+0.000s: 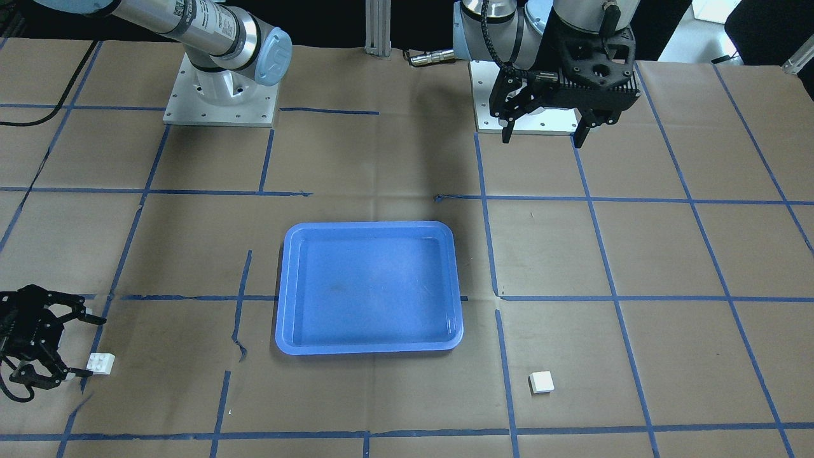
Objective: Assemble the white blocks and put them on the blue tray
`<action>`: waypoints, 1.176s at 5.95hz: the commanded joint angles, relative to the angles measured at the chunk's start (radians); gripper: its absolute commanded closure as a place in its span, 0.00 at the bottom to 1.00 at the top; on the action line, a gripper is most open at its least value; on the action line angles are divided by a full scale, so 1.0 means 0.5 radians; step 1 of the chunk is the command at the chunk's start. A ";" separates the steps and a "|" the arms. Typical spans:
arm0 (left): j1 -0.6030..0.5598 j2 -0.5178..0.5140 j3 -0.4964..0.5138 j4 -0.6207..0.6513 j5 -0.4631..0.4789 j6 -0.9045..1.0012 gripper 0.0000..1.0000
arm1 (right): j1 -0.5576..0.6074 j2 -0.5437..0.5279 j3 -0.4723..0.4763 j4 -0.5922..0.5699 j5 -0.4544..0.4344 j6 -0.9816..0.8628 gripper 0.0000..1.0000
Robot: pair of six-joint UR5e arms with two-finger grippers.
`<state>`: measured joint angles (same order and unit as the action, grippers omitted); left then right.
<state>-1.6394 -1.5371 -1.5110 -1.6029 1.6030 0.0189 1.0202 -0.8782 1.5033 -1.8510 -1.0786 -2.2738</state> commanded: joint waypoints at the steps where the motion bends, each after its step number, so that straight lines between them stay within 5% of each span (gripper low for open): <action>1: -0.001 0.000 0.000 0.000 0.000 -0.001 0.01 | 0.000 -0.008 -0.009 -0.001 0.043 0.007 0.12; 3: 0.002 0.000 -0.006 0.000 0.006 0.002 0.01 | 0.000 -0.008 -0.009 -0.004 0.083 0.004 0.45; 7: 0.008 -0.018 -0.018 0.024 0.006 0.017 0.01 | 0.003 -0.029 -0.049 -0.065 0.083 0.016 0.78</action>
<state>-1.6380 -1.5438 -1.5184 -1.5940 1.6028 0.0243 1.0204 -0.8864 1.4902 -1.8811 -1.0378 -2.2719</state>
